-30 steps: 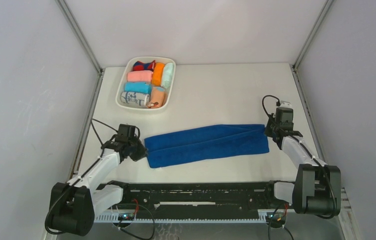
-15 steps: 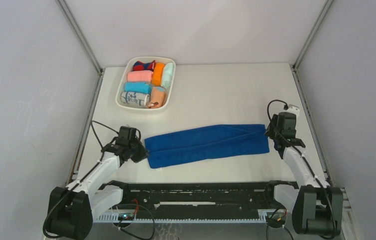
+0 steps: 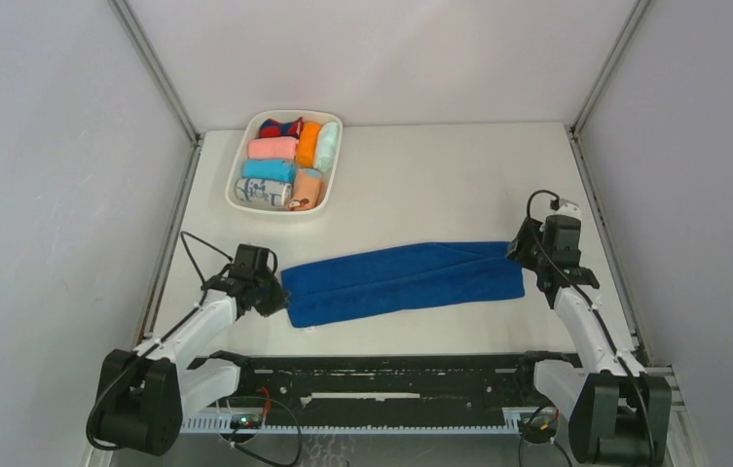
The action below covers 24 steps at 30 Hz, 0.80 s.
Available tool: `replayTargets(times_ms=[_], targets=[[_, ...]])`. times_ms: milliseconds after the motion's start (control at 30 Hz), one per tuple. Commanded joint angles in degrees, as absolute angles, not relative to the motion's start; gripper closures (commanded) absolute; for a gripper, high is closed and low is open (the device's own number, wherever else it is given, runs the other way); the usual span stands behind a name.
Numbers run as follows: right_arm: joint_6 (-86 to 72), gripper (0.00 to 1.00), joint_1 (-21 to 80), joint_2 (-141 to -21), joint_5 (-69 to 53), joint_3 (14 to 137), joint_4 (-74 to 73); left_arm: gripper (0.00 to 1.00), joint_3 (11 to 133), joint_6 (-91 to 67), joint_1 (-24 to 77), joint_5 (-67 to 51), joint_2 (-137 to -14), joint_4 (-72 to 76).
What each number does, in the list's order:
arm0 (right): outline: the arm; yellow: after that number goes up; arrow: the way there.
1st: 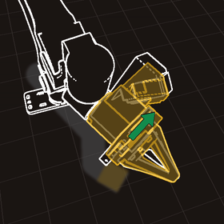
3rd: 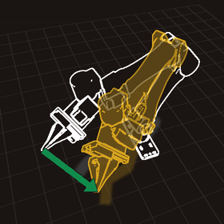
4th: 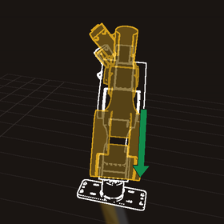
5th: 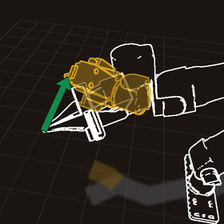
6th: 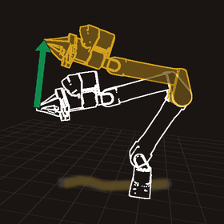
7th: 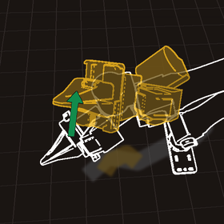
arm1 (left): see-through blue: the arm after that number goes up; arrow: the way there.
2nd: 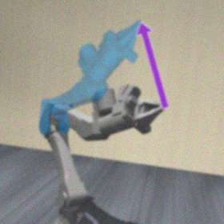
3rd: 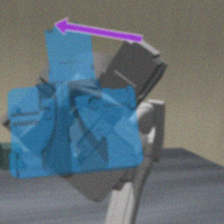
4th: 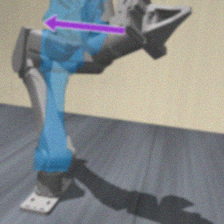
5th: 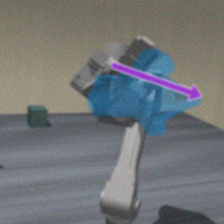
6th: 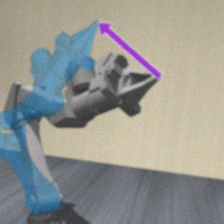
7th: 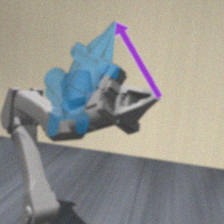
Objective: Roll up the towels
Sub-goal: Fold the towel at the center of the board.
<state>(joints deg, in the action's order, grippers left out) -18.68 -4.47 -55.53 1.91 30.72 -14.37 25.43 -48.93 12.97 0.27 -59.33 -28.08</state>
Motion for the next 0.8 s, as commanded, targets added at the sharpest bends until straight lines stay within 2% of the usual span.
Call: replayTargets(times_ms=[0,267,500,767], targets=[[-20.65,0.44,-4.25,-57.46,-4.0,34.1,-15.92,1.0,30.66,-48.53,12.93,4.71,-63.28,-25.97],[-24.53,0.4,-5.32,-57.97,4.74,42.38,-28.93,1.0,32.83,-47.99,12.98,4.52,-63.81,-25.87],[-32.45,0.43,-5.6,-59.68,8.61,43.8,-34.05,1.0,30.24,-47.92,13.02,3.69,-60.48,-25.54],[-45.43,0.41,-6.86,-64.93,8.06,48.35,-39.89,1.0,30.05,-46.77,13.07,4.91,-58.27,-25.84]])
